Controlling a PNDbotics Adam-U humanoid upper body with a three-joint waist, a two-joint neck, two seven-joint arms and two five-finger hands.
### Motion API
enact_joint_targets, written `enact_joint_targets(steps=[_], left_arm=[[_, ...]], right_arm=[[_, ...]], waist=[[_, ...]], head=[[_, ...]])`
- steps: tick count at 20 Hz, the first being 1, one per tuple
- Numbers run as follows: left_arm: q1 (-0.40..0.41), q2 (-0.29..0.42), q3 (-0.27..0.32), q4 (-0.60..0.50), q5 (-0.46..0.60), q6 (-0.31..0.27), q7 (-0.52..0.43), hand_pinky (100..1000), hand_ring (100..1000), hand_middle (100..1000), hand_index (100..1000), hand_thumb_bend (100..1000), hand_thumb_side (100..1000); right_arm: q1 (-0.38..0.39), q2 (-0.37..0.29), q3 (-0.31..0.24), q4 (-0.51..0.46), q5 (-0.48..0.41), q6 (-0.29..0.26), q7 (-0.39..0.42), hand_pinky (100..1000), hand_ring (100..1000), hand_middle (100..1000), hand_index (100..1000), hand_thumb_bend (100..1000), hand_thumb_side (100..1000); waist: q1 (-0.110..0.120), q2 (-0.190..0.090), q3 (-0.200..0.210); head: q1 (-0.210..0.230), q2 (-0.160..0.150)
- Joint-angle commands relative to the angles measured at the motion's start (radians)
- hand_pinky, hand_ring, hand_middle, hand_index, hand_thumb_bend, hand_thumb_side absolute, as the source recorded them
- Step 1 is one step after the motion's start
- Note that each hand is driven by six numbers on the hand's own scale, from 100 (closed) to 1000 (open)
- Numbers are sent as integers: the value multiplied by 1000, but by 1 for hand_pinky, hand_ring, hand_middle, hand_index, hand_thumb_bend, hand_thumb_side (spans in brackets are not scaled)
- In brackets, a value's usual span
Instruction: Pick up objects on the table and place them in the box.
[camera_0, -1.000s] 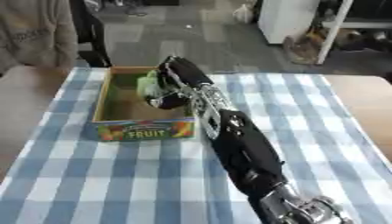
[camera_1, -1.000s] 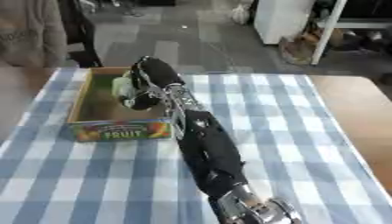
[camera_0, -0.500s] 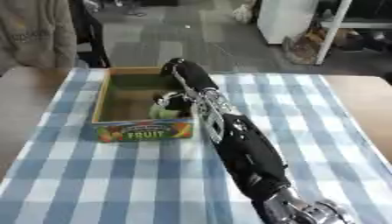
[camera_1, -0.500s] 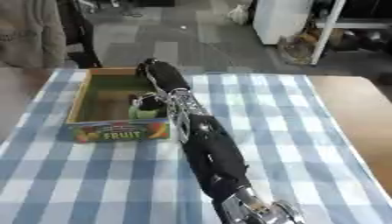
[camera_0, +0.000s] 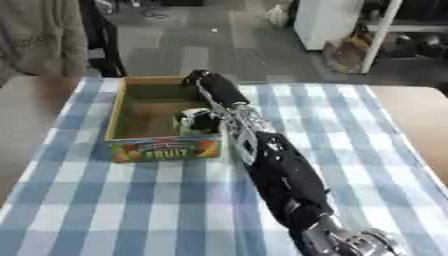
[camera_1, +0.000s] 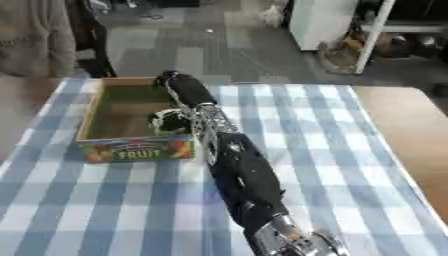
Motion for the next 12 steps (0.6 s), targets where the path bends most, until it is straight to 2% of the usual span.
enact_joint_targets(steps=[1, 7, 12], left_arm=[[-7, 11, 5, -19, -3, 0, 2, 613, 585, 594, 655, 100, 594], [-6, 15, 7, -19, -9, -1, 5, 614, 585, 593, 654, 100, 595], [-6, 18, 10, -19, -14, -1, 10, 614, 585, 593, 654, 100, 591]], right_arm=[[-17, -33, 9, -55, -45, -16, -13, 583, 682, 716, 764, 415, 194], [4, -100, 12, -136, -192, -53, -39, 598, 691, 702, 762, 399, 111], [47, -171, 1, -203, -356, -66, -30, 593, 690, 689, 756, 389, 100]], waist=[[4, -13, 0], [-3, -13, -6], [-8, -11, -12]], head=[[3, -5], [9, -8], [17, -11]])
